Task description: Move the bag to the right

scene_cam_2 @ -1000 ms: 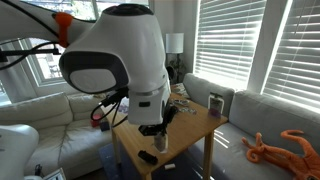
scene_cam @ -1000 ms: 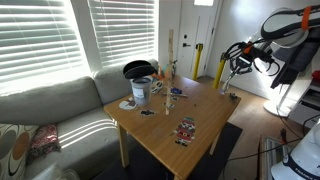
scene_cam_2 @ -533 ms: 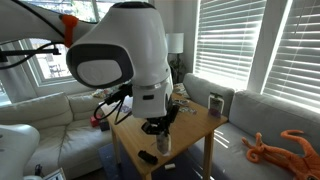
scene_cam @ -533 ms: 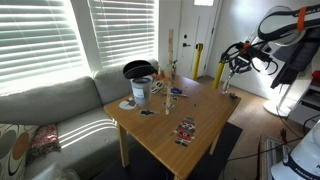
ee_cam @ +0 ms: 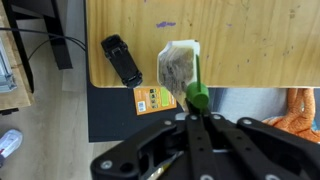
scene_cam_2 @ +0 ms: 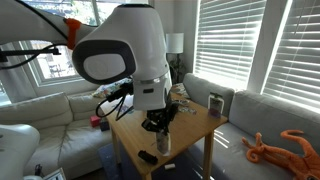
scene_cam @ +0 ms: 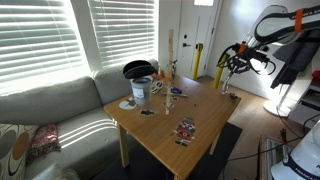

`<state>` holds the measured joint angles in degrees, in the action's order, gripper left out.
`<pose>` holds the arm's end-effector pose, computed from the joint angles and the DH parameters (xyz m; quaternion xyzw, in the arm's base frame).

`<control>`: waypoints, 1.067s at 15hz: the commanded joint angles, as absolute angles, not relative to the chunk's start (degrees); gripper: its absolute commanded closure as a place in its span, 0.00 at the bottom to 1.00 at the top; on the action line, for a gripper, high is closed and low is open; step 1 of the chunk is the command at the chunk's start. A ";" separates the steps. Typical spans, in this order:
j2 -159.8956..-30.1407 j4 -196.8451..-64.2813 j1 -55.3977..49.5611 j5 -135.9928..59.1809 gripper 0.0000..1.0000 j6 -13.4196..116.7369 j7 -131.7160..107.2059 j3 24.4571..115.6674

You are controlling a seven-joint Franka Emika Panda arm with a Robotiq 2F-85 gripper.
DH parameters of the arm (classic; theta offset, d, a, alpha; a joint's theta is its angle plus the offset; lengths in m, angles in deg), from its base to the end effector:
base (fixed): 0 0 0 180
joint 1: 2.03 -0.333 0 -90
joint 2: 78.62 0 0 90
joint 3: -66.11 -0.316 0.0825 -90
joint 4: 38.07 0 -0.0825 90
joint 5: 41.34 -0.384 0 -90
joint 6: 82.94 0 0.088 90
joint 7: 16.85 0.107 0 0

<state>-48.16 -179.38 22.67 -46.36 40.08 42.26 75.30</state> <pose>0.3389 -0.2287 0.4992 -0.6729 0.7284 -0.0814 0.1005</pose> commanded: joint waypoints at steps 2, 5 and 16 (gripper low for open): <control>-49.07 -178.70 23.01 -44.50 0.99 40.18 44.60 74.09; -49.34 -178.64 22.96 -44.01 0.72 39.79 45.25 73.92; -39.25 -176.43 22.35 -46.79 0.01 39.51 42.47 76.43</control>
